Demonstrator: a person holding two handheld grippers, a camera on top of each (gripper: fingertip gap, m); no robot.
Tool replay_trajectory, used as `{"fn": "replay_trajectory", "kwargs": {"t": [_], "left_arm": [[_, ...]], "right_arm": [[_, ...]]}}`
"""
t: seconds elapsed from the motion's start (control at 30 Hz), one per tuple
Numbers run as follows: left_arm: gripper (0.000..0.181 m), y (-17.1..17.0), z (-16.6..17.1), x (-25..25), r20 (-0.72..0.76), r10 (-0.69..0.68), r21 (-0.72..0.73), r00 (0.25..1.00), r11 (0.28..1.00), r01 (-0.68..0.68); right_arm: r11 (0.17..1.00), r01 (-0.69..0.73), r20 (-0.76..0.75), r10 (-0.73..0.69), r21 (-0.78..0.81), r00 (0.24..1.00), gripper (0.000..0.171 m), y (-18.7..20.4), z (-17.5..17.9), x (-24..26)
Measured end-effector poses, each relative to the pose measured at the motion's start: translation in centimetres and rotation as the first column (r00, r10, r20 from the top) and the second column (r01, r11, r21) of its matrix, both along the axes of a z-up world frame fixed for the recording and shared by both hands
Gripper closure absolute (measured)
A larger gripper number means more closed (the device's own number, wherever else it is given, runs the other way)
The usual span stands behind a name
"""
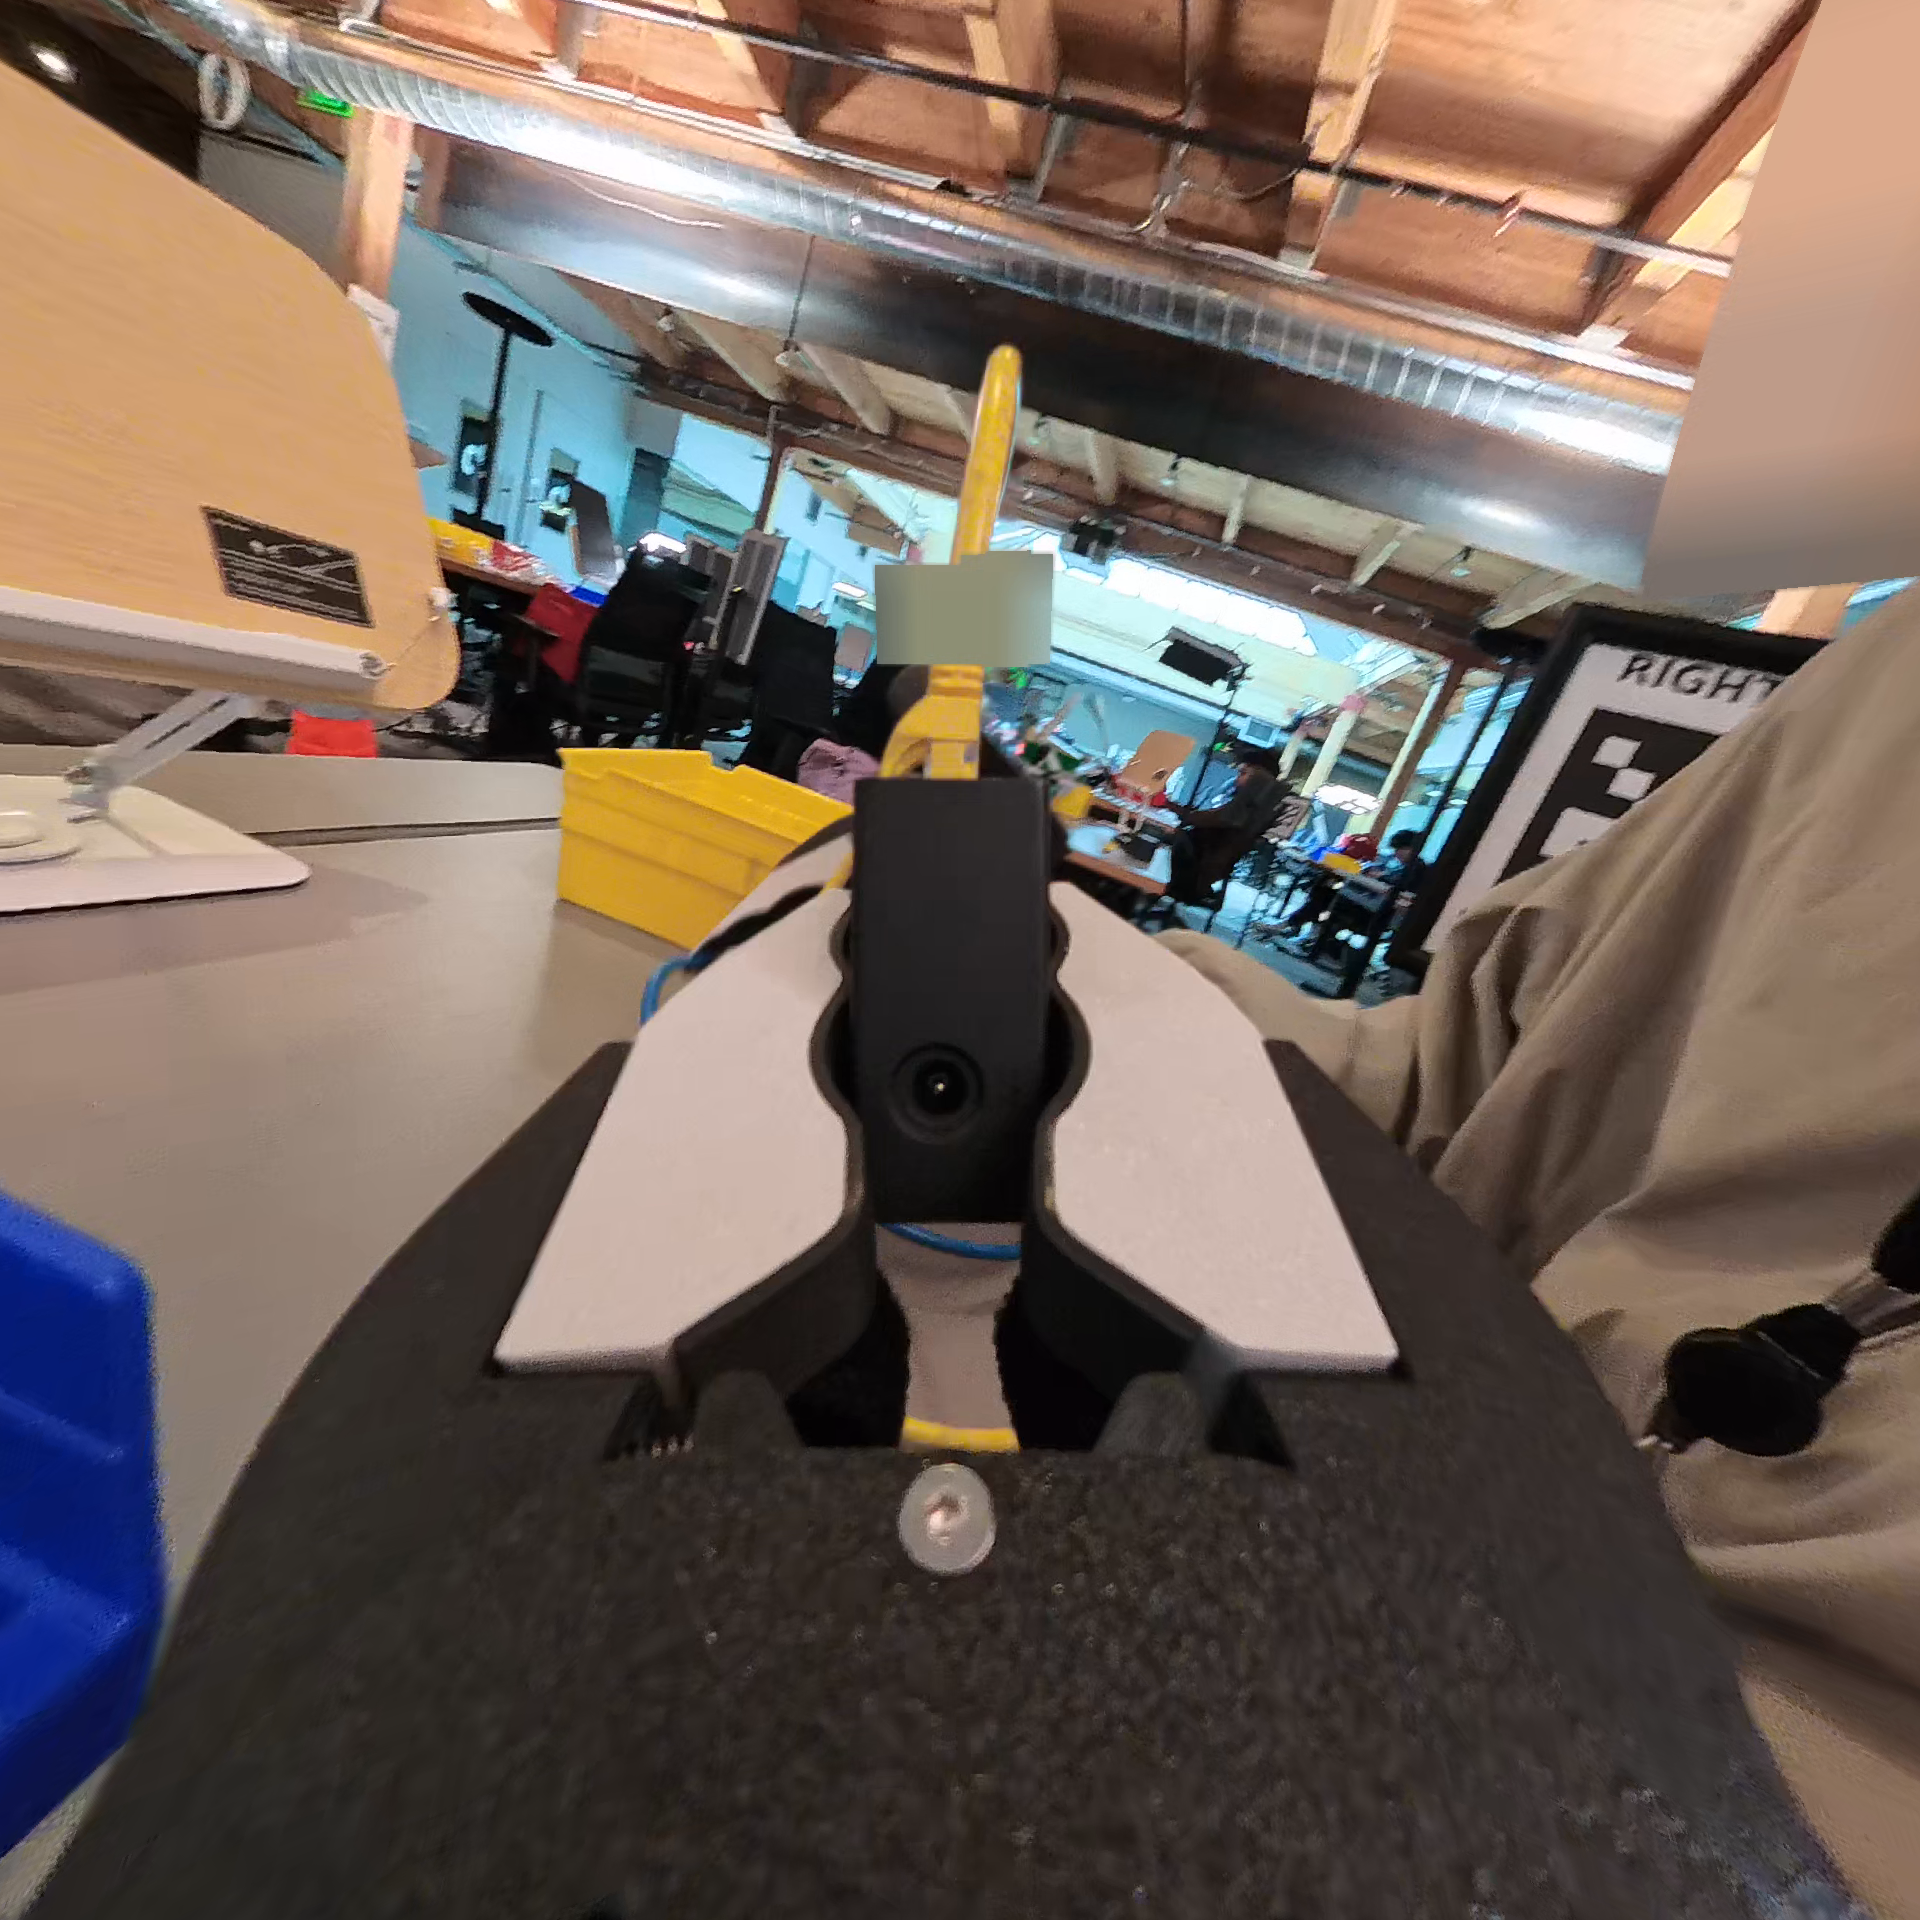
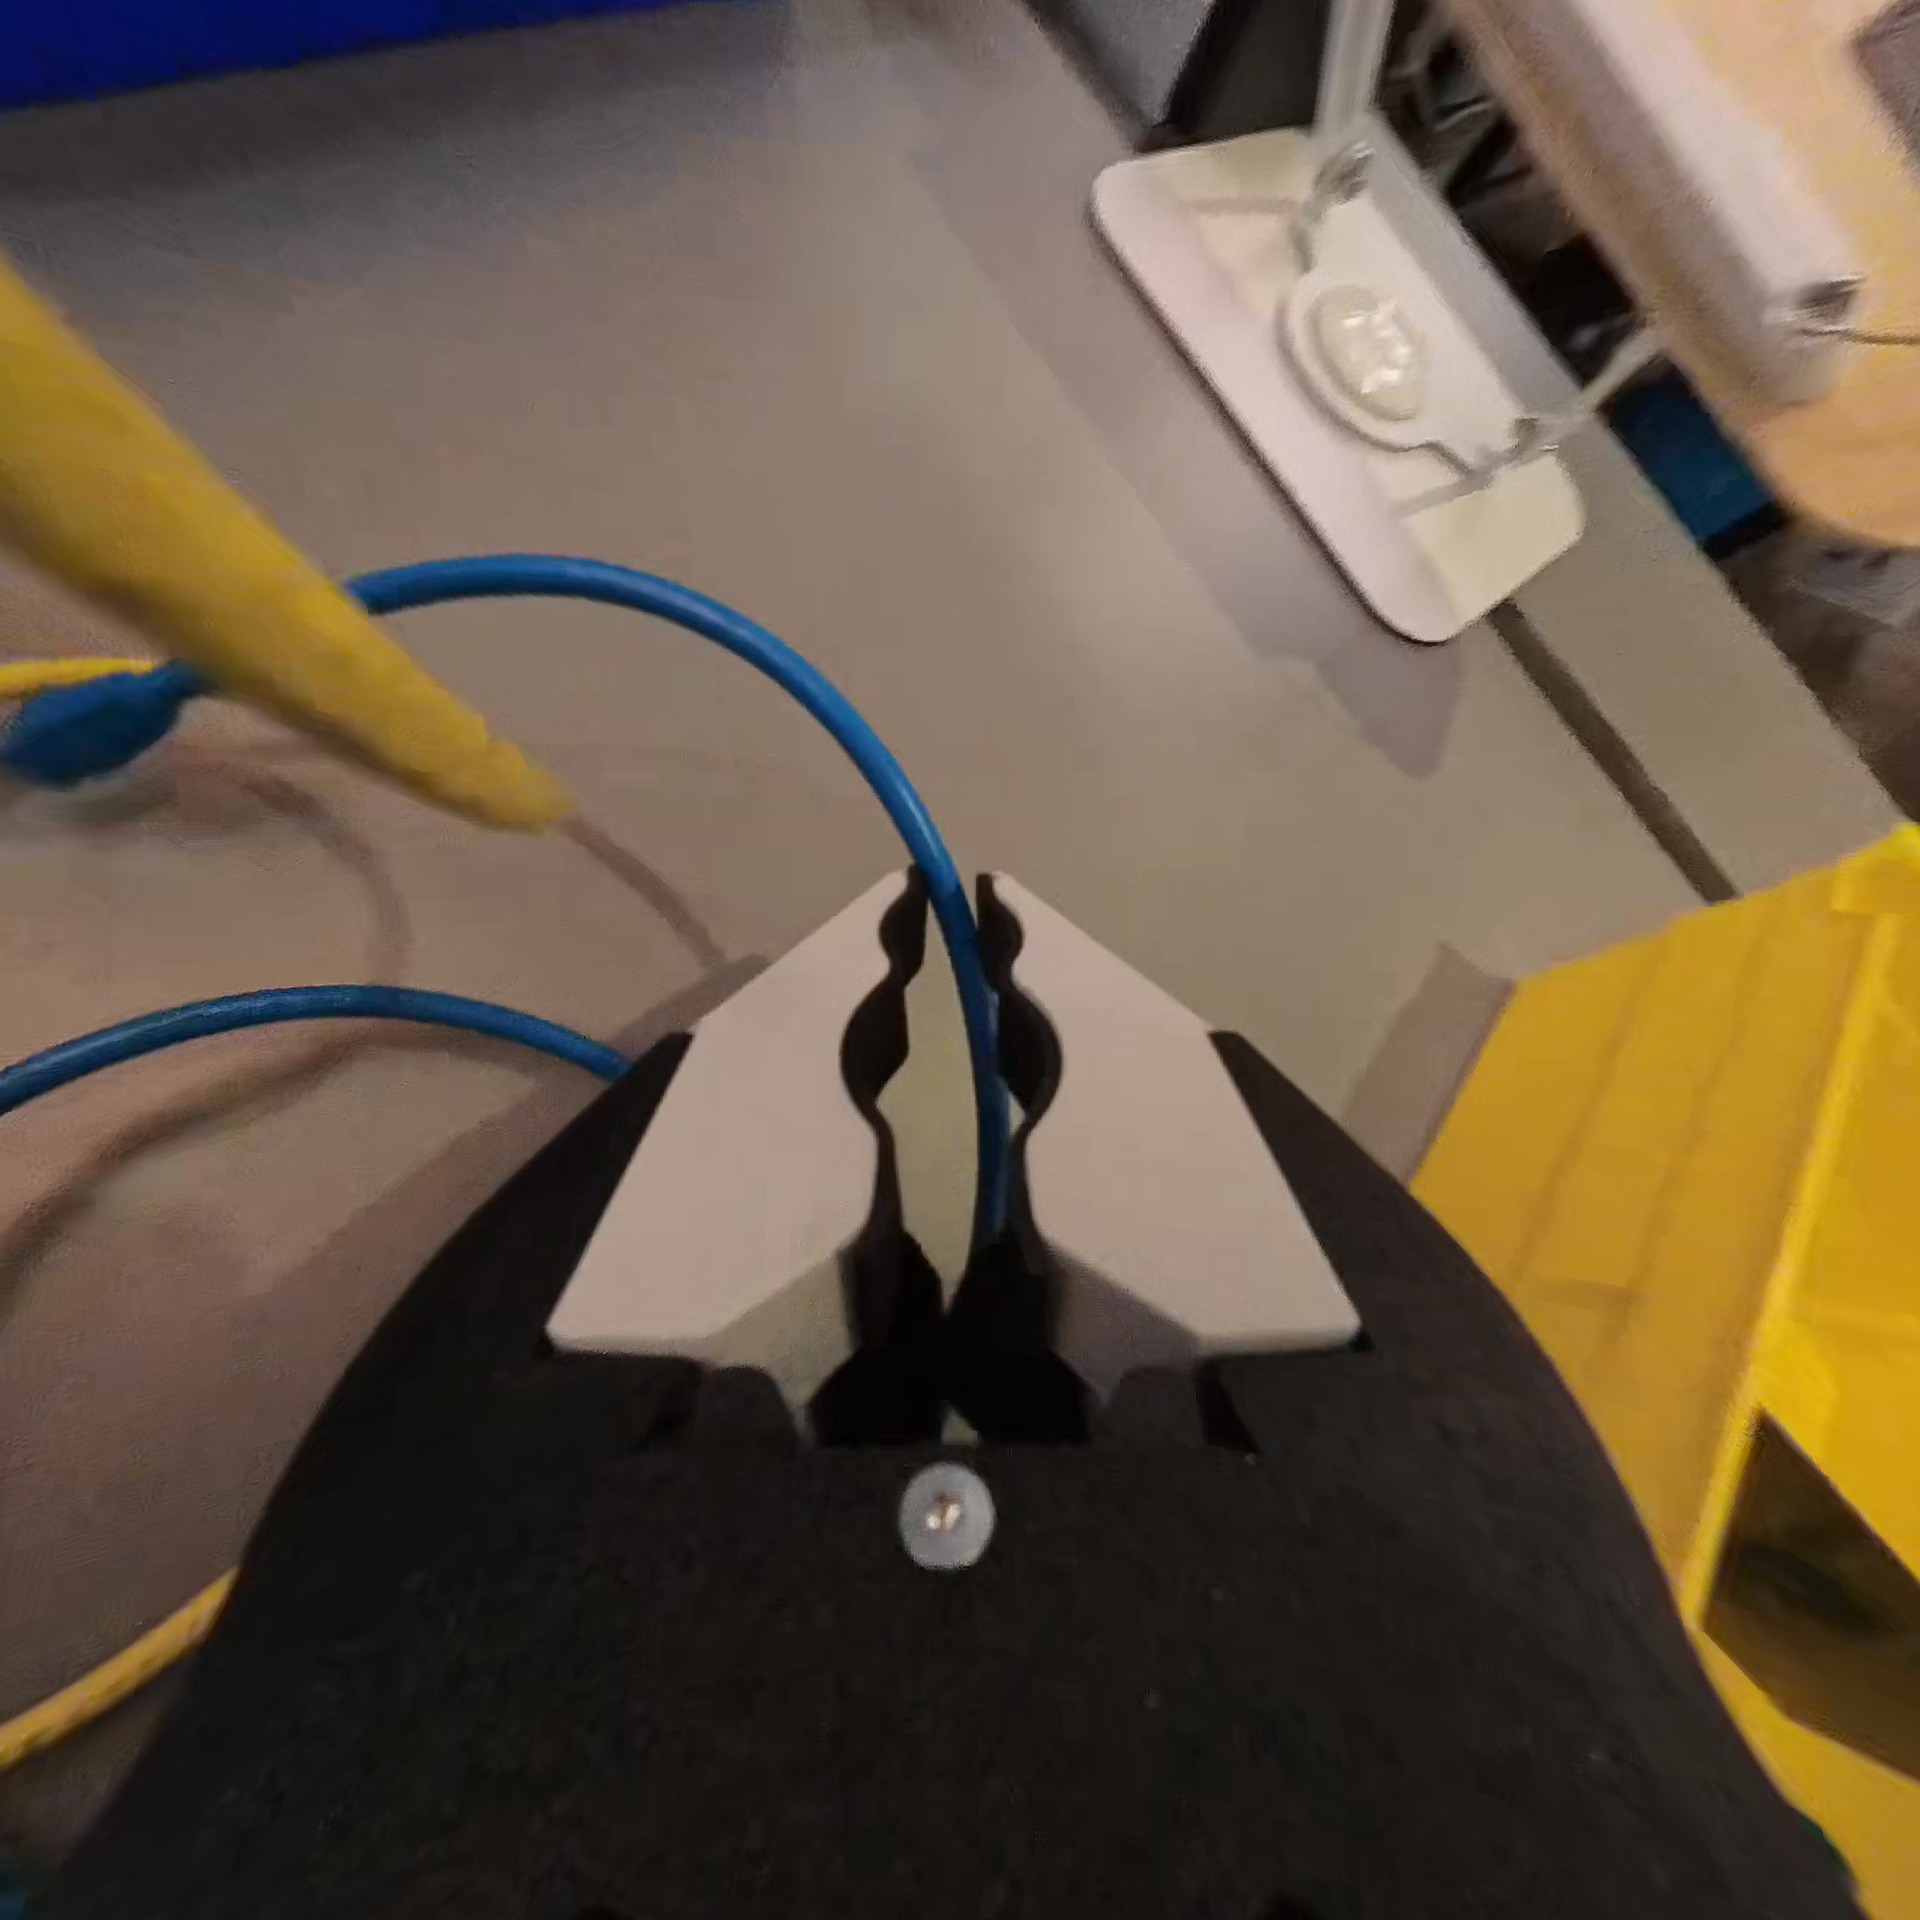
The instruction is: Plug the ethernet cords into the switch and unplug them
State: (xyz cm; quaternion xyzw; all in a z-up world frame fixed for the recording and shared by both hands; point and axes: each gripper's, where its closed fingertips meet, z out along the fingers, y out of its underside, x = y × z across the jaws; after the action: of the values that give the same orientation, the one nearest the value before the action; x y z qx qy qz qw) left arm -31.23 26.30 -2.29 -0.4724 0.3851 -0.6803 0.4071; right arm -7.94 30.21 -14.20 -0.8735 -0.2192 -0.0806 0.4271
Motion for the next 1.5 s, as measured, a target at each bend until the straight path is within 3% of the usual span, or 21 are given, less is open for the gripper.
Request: {"fn": "replay_trajectory", "kwargs": {"t": [0.1,0.2,0.37,0.5,0.57,0.7,0.77,0.8,0.83,0.87,0.93,1.0,1.17,1.3,1.5], "left_arm": [[0.152,0.9,-0.5,-0.3,-0.030,0.072,0.022,0.997,0.997,-0.071],[0.152,2.4,-0.6,-0.7,-0.029,0.166,0.017,0.986,0.986,-0.165],[0.152,3.7,-0.6,-1.1,-0.029,0.239,0.015,0.971,0.971,-0.239],[0.152,3.2,-0.9,-0.3,-0.038,0.223,0.013,0.974,0.975,-0.222],[0.152,2.9,-0.9,0.0,-0.034,0.211,0.002,0.977,0.977,-0.211],[0.152,2.2,-1.1,0.7,-0.046,0.189,0.014,0.981,0.982,-0.188],[0.152,1.6,-1.2,1.2,-0.047,0.168,0.014,0.985,0.986,-0.167],[0.152,1.2,-1.3,1.6,-0.048,0.151,0.009,0.987,0.989,-0.150],[0.152,0.8,-1.4,2.0,-0.050,0.133,0.006,0.990,0.991,-0.133],[0.152,0.3,-1.6,2.4,-0.052,0.111,0.005,0.992,0.994,-0.111],[0.152,-0.9,-1.7,3.4,-0.054,0.061,0.002,0.997,0.998,-0.061],[0.152,-2.1,-1.6,4.2,-0.043,0.012,-0.010,0.999,1.000,-0.012],[0.152,-4.3,-1.1,5.5,-0.004,-0.065,-0.041,0.998,0.997,0.065],[0.152,-4.8,-1.3,5.8,-0.022,-0.069,-0.021,0.997,0.997,0.069],[0.152,-5.0,-1.6,5.8,-0.042,-0.075,-0.003,0.996,0.997,0.075]], "right_arm": [[0.969,0.182,-0.068,-0.173,0.166,0.983,0.165,-0.4,4.9,3.2],[0.921,0.325,-0.011,-0.330,0.217,0.944,0.167,-2.3,7.3,6.8],[0.925,0.379,0.192,-0.374,0.007,0.907,0.165,-5.4,3.6,7.7],[0.908,0.403,0.179,-0.380,-0.117,0.908,0.160,-6.1,0.2,7.2],[0.886,0.438,0.202,-0.406,-0.152,0.891,0.140,-6.4,-0.7,7.8],[0.915,0.391,0.068,-0.386,-0.099,0.920,0.131,-6.2,1.8,6.1],[0.973,0.223,-0.110,-0.229,-0.065,0.967,0.130,-5.7,4.0,2.0],[0.998,0.053,-0.261,-0.062,-0.040,0.963,0.130,-5.8,5.4,-2.0],[0.992,-0.127,-0.422,0.118,0.007,0.899,0.129,-6.4,7.0,-6.3],[0.962,-0.260,-0.561,0.260,0.082,0.786,0.125,-7.3,8.9,-10.0],[0.893,-0.376,-0.719,0.429,0.246,0.547,0.125,-8.3,12.3,-14.3],[0.858,-0.402,-0.770,0.482,0.320,0.417,0.127,-8.1,13.4,-16.1],[0.819,-0.390,-0.783,0.545,0.421,0.300,0.136,-6.5,12.2,-18.6],[0.805,-0.377,-0.783,0.567,0.459,0.256,0.150,-6.6,12.2,-19.3],[0.801,-0.381,-0.796,0.564,0.462,0.221,0.152,-6.9,12.3,-19.2]]}}
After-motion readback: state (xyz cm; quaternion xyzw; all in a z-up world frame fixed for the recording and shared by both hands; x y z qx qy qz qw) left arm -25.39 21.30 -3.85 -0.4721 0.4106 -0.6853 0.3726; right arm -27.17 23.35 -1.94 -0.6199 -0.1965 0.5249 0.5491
